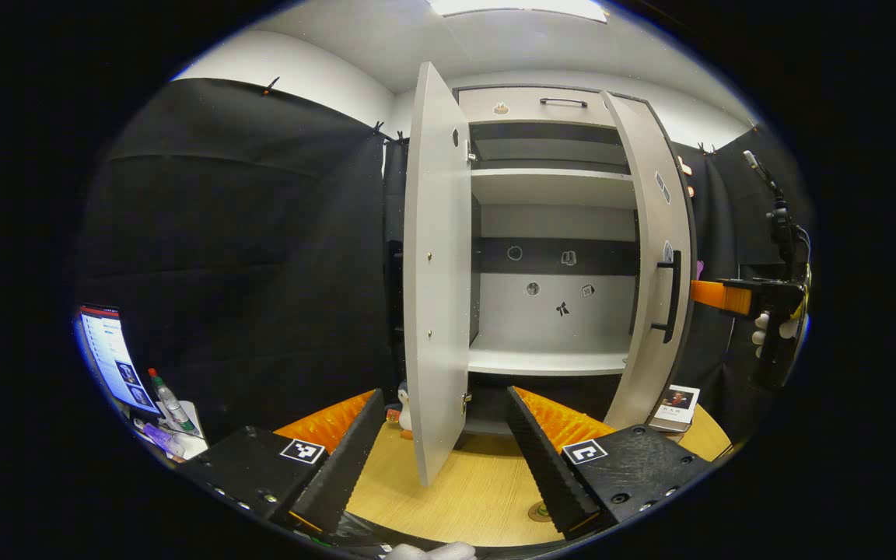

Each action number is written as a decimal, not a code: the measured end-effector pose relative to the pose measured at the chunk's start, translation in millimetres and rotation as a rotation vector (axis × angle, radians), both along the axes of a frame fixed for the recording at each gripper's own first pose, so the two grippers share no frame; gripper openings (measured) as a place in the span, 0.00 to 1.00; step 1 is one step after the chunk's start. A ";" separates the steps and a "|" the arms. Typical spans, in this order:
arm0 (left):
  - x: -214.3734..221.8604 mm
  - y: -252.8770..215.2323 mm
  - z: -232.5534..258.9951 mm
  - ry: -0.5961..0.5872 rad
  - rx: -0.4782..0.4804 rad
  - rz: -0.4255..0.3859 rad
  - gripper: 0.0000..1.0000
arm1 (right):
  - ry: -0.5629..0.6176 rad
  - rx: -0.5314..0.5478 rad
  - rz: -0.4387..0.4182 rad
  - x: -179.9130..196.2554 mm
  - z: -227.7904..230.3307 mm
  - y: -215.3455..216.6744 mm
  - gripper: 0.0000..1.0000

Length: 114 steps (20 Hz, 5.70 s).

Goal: Grasp the bottle in the cabinet with the left hand and place it on the coaster, then close the right door with the right hand and the left door with the left hand.

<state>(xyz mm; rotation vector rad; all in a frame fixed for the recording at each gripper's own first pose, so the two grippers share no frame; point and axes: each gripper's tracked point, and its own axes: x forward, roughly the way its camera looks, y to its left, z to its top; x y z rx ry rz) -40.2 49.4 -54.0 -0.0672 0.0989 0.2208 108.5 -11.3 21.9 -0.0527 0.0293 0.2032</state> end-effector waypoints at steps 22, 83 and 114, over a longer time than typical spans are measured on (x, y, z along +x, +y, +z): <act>21.6 104.6 26.1 -0.065 0.069 -0.037 0.95 | 0.124 0.021 -0.181 -77.8 -75.5 -19.0 0.97; 140.9 9.4 75.9 -0.147 0.046 -0.284 0.96 | 0.082 0.033 -0.217 -133.0 -43.7 -35.4 0.97; -63.3 -50.4 52.4 -0.061 0.024 -0.192 0.96 | 0.045 0.024 -0.125 -219.3 -31.6 -66.9 0.96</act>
